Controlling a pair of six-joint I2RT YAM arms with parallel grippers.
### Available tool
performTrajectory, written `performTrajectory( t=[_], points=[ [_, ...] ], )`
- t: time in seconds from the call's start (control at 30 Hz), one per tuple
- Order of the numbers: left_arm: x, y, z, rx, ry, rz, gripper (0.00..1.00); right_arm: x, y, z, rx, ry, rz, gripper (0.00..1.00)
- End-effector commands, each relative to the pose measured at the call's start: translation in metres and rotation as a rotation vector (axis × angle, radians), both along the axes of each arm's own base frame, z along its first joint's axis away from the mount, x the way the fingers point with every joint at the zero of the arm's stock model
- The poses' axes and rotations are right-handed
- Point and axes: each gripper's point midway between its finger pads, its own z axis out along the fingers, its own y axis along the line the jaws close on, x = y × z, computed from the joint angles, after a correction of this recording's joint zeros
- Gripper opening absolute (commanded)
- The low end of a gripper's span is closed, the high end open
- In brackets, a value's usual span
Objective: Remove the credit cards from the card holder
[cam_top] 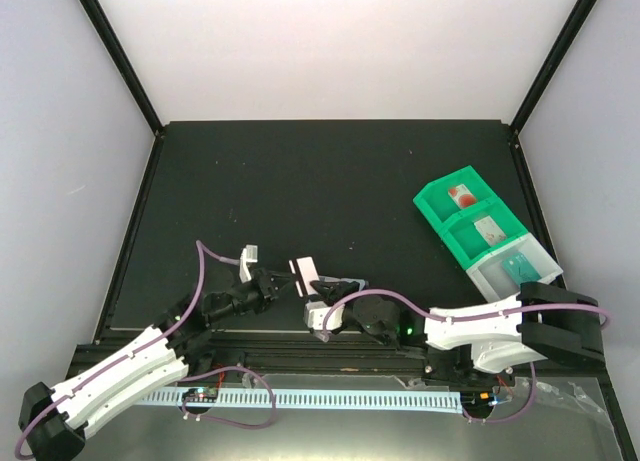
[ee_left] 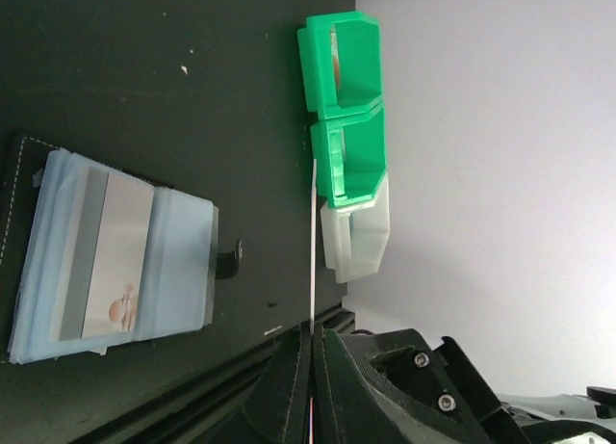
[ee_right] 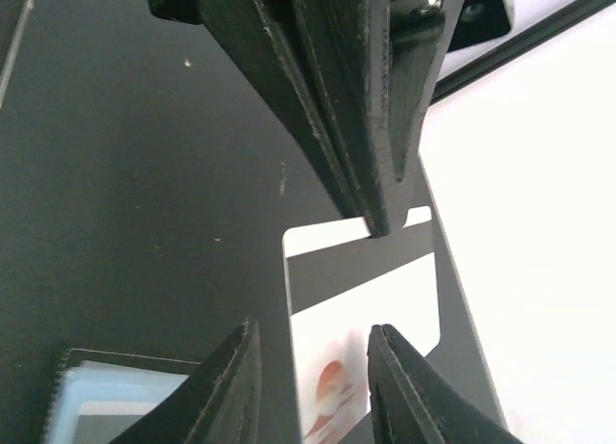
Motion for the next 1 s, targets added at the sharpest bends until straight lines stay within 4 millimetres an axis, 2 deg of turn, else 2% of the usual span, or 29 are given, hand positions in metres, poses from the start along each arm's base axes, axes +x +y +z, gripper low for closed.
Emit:
performTrajectory(
  t=[0.0,0.1,0.17,0.23,0.27,0.4,0.5,0.53,0.67,0.77,0.87,0.97],
  points=[
    [-0.004,-0.004,0.005,-0.055,0.029,-0.025,0.02,0.008,0.005,0.035,0.096,-0.103,-0.057,0.28],
    [-0.005,-0.004,0.005,-0.064,0.035,-0.026,0.02,0.006,0.002,0.036,0.098,-0.121,-0.06,0.16],
    [-0.006,-0.004,0.007,-0.073,0.032,-0.026,0.02,0.004,0.001,0.036,0.099,-0.133,-0.057,0.04],
    [-0.006,-0.003,0.011,-0.081,0.013,-0.024,0.04,0.0,-0.001,0.035,0.101,-0.142,-0.051,0.01],
    [-0.005,-0.003,0.015,-0.077,-0.024,-0.027,0.11,-0.001,-0.002,0.035,0.099,-0.145,-0.056,0.01],
    [0.0,0.003,0.03,-0.045,-0.13,-0.005,0.63,-0.002,-0.003,0.043,0.115,-0.104,-0.141,0.01],
    [0.004,0.009,0.037,-0.01,-0.194,0.016,0.92,-0.008,-0.003,0.052,0.16,0.029,-0.196,0.01],
    [0.005,0.011,0.038,0.009,-0.215,0.022,0.98,-0.008,-0.003,0.055,0.174,0.081,-0.218,0.01],
    [0.006,0.014,0.057,0.084,-0.349,0.006,0.99,-0.008,-0.011,0.062,0.225,0.254,-0.29,0.01],
    [0.007,0.017,0.064,0.145,-0.415,-0.001,0.99,-0.001,-0.024,0.066,0.274,0.336,-0.392,0.01],
    [0.009,0.021,0.064,0.208,-0.462,-0.002,0.99,0.003,-0.032,0.075,0.33,0.399,-0.458,0.01],
    [0.016,0.035,0.051,0.303,-0.443,0.055,0.99,0.008,-0.038,0.084,0.399,0.448,-0.483,0.01]
  ],
)
